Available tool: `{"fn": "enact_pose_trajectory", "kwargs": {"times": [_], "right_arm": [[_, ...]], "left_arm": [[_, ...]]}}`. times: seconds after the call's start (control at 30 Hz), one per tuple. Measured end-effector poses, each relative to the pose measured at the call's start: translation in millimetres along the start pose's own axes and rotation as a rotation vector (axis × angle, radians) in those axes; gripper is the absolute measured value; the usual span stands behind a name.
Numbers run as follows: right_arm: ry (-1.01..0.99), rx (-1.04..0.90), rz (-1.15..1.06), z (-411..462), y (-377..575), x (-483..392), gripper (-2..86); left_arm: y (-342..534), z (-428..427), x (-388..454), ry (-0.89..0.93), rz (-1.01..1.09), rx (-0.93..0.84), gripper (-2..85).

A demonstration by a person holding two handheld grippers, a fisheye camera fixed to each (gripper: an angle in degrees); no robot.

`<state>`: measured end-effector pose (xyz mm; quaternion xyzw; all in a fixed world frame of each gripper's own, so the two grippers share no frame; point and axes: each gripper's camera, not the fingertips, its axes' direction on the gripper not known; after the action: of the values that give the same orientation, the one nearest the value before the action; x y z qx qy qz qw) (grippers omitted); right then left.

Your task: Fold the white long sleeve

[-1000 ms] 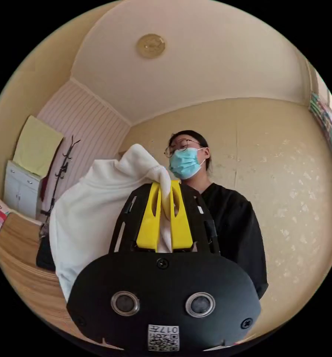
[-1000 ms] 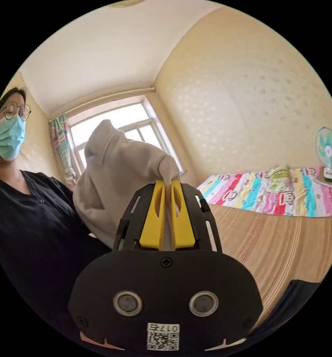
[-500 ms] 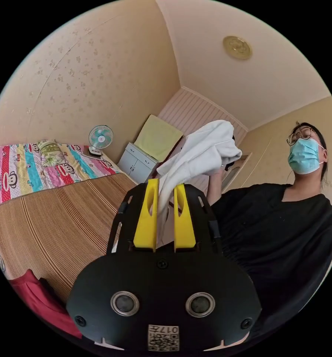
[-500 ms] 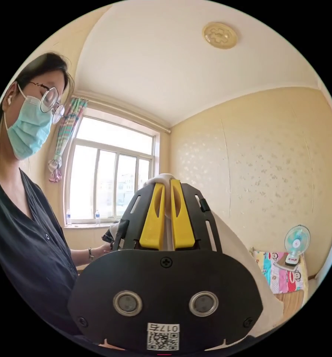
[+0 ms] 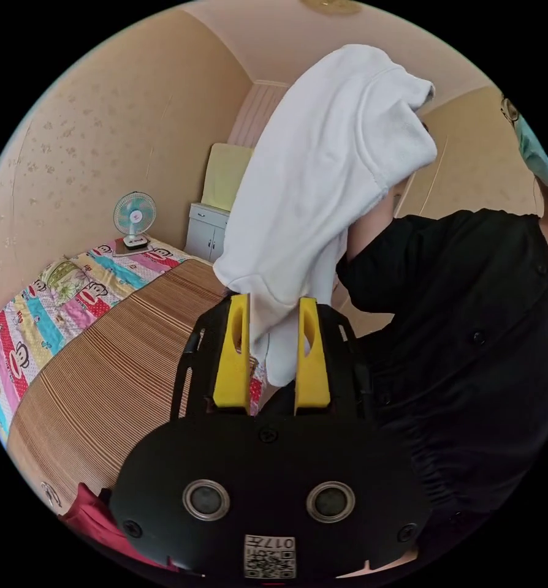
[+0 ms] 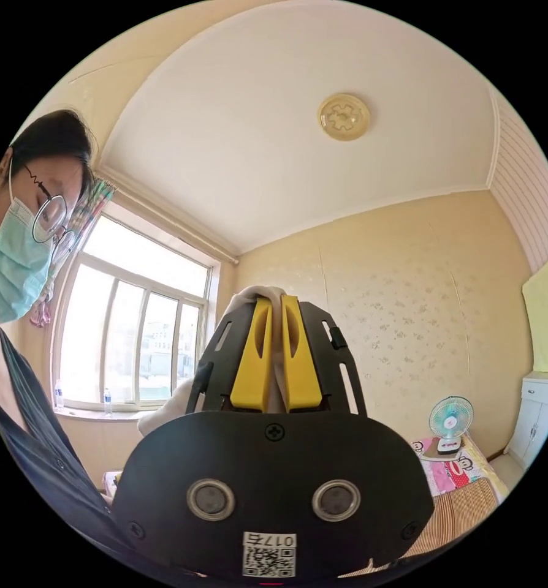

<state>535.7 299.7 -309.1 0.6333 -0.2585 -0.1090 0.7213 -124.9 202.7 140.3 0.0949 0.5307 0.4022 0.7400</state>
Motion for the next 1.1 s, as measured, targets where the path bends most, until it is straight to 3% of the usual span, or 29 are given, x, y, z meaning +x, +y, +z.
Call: {"fn": "enact_pose_trajectory", "kwargs": {"times": [0.2, 0.33, 0.43, 0.57, 0.7, 0.83, 0.97, 1.03, 1.1], "right_arm": [[0.046, -0.063, -0.036, 5, 23, 46, 3.4], [-0.139, -0.338, 0.196, 10, 88, 143, 3.4], [-0.267, -0.506, 0.359, -2, 159, 182, 3.5], [-0.381, -0.547, 0.529, -31, 230, 178, 3.5], [-0.414, -0.594, 0.54, -11, 237, 170, 3.6], [-0.397, -0.753, 0.535, 86, 231, 184, 3.5], [-0.388, -1.008, 0.638, 227, 281, 226, 3.6], [-0.357, -1.147, 0.61, 292, 325, 244, 3.7], [-0.25, -1.27, 0.563, 358, 386, 262, 3.7]], "left_arm": [[9, -57, -45, 0.017, -0.14, 0.088, 4.0], [31, -108, -69, 0.02, -0.223, 0.223, 3.9], [58, -144, -80, 0.19, -0.222, 0.349, 3.7], [72, -161, -69, 0.241, -0.247, 0.271, 3.0], [46, -184, -53, 0.267, -0.199, 0.288, 2.6], [-3, -216, -64, 0.234, -0.059, 0.24, 2.3], [-62, -218, -146, 0.152, -0.043, 0.014, 2.7], [-73, -199, -209, 0.097, -0.126, -0.104, 2.9], [-66, -153, -313, -0.01, -0.365, -0.193, 3.4]]}}
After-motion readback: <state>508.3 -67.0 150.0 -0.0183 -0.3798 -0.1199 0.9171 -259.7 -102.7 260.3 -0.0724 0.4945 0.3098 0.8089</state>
